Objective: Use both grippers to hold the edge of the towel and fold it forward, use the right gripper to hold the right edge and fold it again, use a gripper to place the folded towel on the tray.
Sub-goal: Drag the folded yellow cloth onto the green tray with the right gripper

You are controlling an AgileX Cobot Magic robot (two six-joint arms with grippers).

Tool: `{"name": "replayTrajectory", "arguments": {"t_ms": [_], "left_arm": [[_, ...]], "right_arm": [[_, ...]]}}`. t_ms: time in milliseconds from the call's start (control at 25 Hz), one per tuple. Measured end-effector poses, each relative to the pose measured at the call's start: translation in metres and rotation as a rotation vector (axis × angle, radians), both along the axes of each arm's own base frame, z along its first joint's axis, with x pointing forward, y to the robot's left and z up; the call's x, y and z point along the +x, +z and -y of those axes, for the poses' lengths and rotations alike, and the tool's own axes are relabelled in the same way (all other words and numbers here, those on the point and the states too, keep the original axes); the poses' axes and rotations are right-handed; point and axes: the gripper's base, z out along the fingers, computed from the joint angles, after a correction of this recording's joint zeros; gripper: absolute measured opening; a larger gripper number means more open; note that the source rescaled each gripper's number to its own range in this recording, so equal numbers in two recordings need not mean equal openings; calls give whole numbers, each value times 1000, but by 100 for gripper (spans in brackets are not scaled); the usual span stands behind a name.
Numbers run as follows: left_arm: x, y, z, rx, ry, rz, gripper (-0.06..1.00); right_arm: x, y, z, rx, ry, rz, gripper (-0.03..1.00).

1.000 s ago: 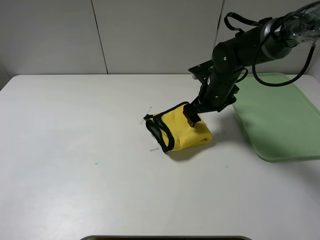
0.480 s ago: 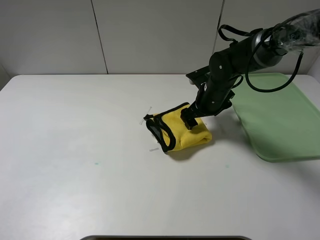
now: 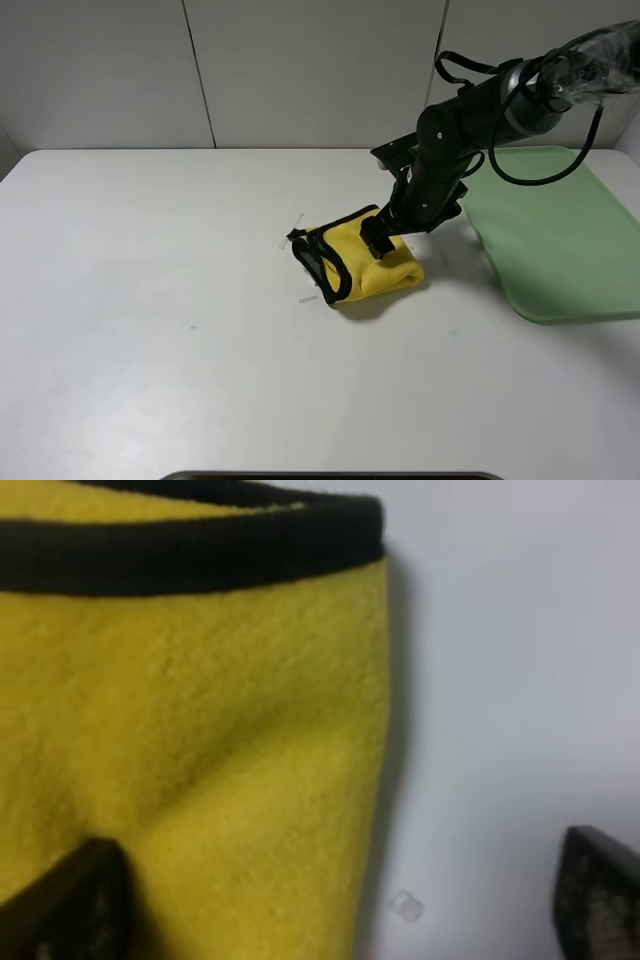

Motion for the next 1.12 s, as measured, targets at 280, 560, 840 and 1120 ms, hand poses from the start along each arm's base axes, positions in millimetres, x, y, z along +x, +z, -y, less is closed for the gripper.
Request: {"name": "replayTrajectory", "arguments": {"t_ms": [280, 560, 840, 1120], "left_arm": [[0, 0, 0, 0, 0, 0, 100], [0, 0, 0, 0, 0, 0, 100], [0, 0, 0, 0, 0, 0, 100], [0, 0, 0, 0, 0, 0, 100]], "right_arm": [[1, -1, -2, 16, -7, 7, 45], [1, -1, -2, 15, -4, 12, 14], [1, -1, -2, 14, -1, 14, 6], [1, 3, -1, 14, -1, 18, 6]]}}
